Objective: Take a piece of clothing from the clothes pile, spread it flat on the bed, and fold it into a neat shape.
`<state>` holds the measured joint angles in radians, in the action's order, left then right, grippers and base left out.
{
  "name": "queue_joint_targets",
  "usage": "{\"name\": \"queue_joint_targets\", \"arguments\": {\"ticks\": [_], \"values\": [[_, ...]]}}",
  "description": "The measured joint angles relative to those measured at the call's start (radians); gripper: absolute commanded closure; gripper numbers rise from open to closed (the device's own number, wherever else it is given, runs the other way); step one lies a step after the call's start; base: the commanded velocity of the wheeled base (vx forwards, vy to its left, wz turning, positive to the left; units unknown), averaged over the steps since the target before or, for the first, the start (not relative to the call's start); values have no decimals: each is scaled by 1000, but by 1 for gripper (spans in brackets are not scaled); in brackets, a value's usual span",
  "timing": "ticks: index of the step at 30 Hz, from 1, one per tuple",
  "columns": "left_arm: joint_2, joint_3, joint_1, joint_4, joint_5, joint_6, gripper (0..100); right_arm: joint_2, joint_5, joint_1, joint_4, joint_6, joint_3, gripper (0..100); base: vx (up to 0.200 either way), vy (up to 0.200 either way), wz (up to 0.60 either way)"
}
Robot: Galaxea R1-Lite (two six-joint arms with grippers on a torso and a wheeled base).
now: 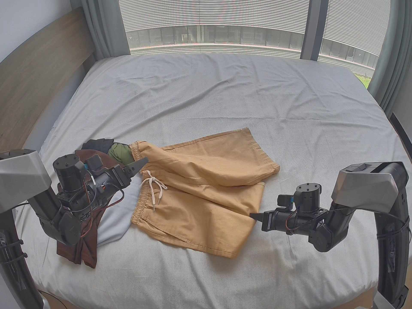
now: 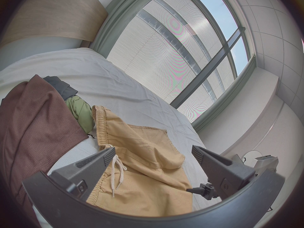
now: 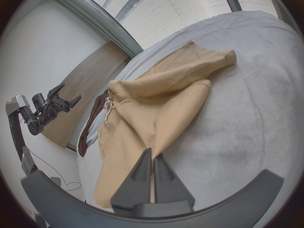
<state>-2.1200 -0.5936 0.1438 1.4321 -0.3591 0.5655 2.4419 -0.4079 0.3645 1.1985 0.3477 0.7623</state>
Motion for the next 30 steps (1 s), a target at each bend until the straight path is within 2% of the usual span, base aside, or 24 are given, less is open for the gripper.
{"name": "queue_joint_targets", "arguments": {"ticks": [11, 30], "values": [[-3, 2, 0, 0, 0, 0, 0, -32, 0, 29, 13, 0, 4, 100, 0, 0, 0], [-14, 0, -1, -1, 0, 0, 0, 44, 0, 103, -201, 3, 442, 100, 0, 0, 0]]}}
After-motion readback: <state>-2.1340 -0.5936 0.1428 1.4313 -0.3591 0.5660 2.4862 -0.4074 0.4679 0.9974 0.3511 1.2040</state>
